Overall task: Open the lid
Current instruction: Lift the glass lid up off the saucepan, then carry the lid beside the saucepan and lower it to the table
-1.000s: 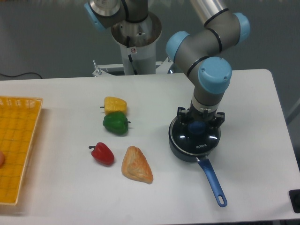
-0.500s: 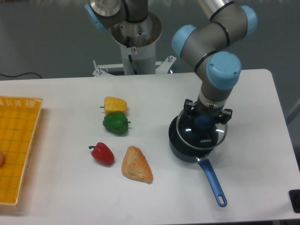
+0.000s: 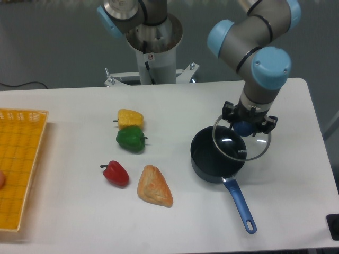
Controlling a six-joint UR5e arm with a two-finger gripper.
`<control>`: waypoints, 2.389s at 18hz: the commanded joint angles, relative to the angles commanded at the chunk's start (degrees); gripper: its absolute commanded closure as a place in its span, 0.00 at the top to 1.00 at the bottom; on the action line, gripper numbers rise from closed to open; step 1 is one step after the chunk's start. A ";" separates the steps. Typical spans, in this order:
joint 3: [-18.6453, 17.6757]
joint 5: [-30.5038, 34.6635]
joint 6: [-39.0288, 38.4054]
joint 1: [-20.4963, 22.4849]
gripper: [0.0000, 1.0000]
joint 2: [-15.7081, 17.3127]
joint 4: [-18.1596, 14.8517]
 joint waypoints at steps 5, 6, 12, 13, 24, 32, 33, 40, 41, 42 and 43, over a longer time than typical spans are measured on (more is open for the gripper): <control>0.00 -0.09 6.31 2.72 0.37 -0.09 0.00; 0.00 -0.17 8.42 3.43 0.37 -0.09 0.00; 0.00 0.09 17.92 6.59 0.37 -0.52 0.35; -0.09 0.17 19.07 7.21 0.37 -0.61 0.52; -0.53 -0.09 20.05 8.53 0.37 -2.81 1.23; -1.32 -0.09 19.96 8.53 0.37 -5.53 6.33; -1.67 -0.09 19.96 8.53 0.37 -5.80 6.76; -2.37 0.00 19.87 8.53 0.37 -6.85 7.12; -2.46 0.00 19.87 8.53 0.37 -7.20 7.12; -2.46 0.00 19.78 8.53 0.37 -7.29 7.12; -2.46 0.00 19.87 8.62 0.37 -7.29 7.03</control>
